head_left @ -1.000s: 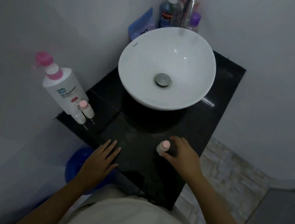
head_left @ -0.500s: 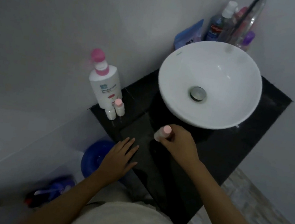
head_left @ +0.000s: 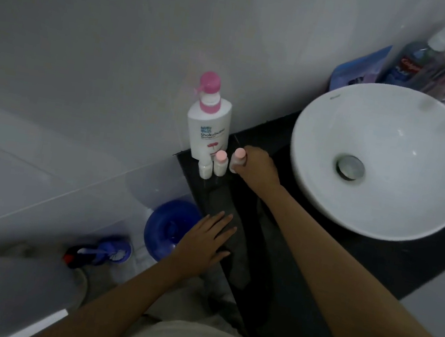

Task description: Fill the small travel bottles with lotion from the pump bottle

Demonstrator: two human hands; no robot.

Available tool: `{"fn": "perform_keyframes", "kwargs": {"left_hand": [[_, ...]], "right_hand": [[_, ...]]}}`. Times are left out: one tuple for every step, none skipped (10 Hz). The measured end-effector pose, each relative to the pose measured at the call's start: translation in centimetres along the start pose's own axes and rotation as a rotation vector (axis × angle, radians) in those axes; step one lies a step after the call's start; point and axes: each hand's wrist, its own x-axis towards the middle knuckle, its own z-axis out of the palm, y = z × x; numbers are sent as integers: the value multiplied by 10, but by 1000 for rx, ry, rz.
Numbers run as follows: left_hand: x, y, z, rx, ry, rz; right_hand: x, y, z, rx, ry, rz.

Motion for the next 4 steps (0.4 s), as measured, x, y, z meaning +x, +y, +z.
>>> {"fn": "perform_keyframes", "kwargs": {"left_hand": [[1, 1, 0, 25, 20, 2], [0, 2, 0, 24, 37, -1], [-1, 1, 1, 35, 53, 9], [0, 2, -1, 25, 45, -3]], "right_hand": [[7, 0, 4, 5, 8, -8], [8, -2, 5, 37, 22, -8], [7, 0, 6, 15, -9, -23], [-2, 5, 7, 19, -38, -11]]}}
